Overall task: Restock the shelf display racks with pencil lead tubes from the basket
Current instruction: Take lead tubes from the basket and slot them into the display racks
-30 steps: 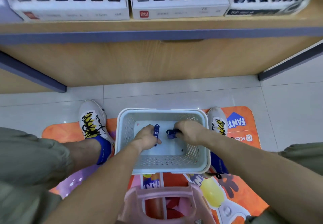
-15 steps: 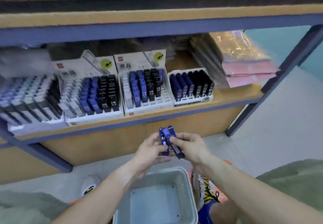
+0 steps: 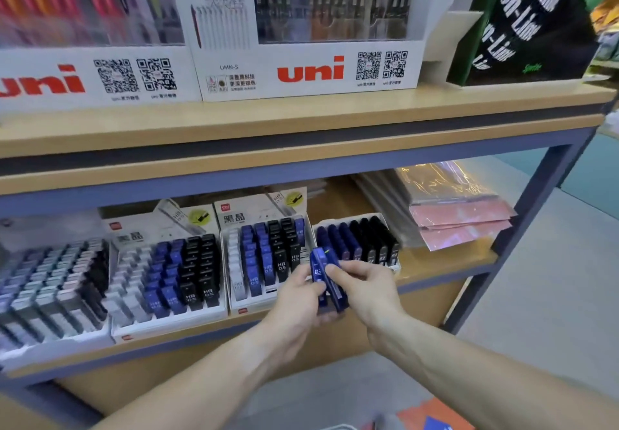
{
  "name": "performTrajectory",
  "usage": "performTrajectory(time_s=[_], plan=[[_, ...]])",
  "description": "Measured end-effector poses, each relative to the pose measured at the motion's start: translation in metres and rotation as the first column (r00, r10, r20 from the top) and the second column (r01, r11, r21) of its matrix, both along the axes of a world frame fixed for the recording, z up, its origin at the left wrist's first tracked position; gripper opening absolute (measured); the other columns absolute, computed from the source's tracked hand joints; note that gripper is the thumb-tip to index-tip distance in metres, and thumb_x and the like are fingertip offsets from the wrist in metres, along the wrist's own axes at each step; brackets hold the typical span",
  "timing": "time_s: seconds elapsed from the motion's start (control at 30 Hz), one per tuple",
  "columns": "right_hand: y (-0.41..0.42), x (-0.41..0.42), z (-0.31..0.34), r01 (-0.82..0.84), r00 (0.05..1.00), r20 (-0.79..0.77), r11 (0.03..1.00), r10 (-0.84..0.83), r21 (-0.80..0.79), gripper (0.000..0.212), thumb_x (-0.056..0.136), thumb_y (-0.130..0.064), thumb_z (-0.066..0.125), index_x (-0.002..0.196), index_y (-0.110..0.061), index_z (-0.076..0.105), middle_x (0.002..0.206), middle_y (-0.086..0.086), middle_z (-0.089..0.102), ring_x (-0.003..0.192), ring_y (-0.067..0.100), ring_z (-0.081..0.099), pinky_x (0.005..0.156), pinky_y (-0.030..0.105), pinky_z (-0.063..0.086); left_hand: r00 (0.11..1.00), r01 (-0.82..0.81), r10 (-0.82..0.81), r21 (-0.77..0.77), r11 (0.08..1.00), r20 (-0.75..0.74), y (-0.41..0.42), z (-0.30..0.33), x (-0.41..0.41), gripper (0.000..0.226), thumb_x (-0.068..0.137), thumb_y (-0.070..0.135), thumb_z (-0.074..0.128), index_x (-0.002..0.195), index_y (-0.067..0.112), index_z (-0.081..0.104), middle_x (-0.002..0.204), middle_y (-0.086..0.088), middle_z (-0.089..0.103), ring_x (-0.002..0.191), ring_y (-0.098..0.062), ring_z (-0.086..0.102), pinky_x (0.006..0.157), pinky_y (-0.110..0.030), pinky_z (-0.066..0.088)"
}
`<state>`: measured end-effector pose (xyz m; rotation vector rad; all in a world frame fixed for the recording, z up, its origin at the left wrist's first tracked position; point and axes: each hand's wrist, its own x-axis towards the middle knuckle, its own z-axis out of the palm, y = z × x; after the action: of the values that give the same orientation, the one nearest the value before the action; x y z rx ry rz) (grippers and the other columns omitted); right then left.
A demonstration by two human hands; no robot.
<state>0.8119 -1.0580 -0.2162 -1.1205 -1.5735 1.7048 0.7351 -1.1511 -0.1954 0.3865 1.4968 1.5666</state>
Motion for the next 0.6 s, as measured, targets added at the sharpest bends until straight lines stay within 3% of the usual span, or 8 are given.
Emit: performTrajectory(time_s=[0.1,0.23,0.4,0.5,0.6], plan=[[0.001,-0.007,-0.017,0.04,0.999,0.011,0.999,-0.04,0.01,0.019,0.085,-0.028,0.081,0.102,-0.021,0.081,0.093,-0.005,0.079,0.092,0.016,0.075,0.092,0.043,0.059,0.992,-0.028,0.025,0.017,0.999,0.126,0.008,-0.005,0.0,0.042,0.105,-0.002,0.036,0.123,0.018,0.067,0.105,-0.011,0.078,0.085,-0.021,0.075,0.065,-0.037,0.062],[0.003,-0.01,-0.023,0.105,0.994,0.004,0.994,-0.105,0.03,0.014,0.089,-0.021,0.078,0.102,-0.02,0.081,0.089,-0.008,0.079,0.089,0.012,0.075,0.092,0.042,0.059,0.975,-0.054,0.042,0.051,0.997,0.217,0.018,-0.007,0.004,0.037,0.107,0.002,0.038,0.125,0.018,0.067,0.109,-0.009,0.077,0.08,-0.016,0.076,0.056,-0.03,0.058],[0.006,-0.002,-0.011,0.033,0.999,-0.006,0.999,-0.033,0.001,0.024,0.095,-0.01,0.064,0.099,-0.025,0.082,0.093,-0.01,0.079,0.096,0.013,0.074,0.094,0.039,0.058,0.963,-0.056,0.025,0.109,0.992,0.27,0.022,-0.008,0.004,0.034,0.108,0.008,0.041,0.129,0.017,0.065,0.102,-0.003,0.079,0.073,-0.015,0.075,0.055,-0.027,0.057],[0.01,0.004,-0.004,-0.012,1.0,-0.007,1.0,0.013,0.026,0.029,0.088,-0.002,0.068,0.102,-0.024,0.081,0.095,-0.009,0.079,0.095,0.012,0.074,0.09,0.035,0.06,0.952,-0.058,0.022,0.109,0.992,0.304,0.023,-0.01,0.0,0.035,0.108,0.007,0.038,0.126,0.016,0.067,0.107,-0.007,0.078,0.077,-0.02,0.075,0.061,-0.034,0.061],[0.016,0.008,-0.002,-0.018,1.0,0.011,0.993,0.017,0.114,0.032,0.079,0.004,0.078,0.097,-0.023,0.079,0.089,-0.006,0.079,0.089,0.017,0.075,0.079,0.035,0.062,0.96,-0.066,0.041,0.082,0.994,0.277,0.025,-0.017,-0.007,0.032,0.106,0.008,0.041,0.121,0.012,0.069,0.107,-0.016,0.077,0.083,-0.025,0.073,0.082,-0.048,0.061]])
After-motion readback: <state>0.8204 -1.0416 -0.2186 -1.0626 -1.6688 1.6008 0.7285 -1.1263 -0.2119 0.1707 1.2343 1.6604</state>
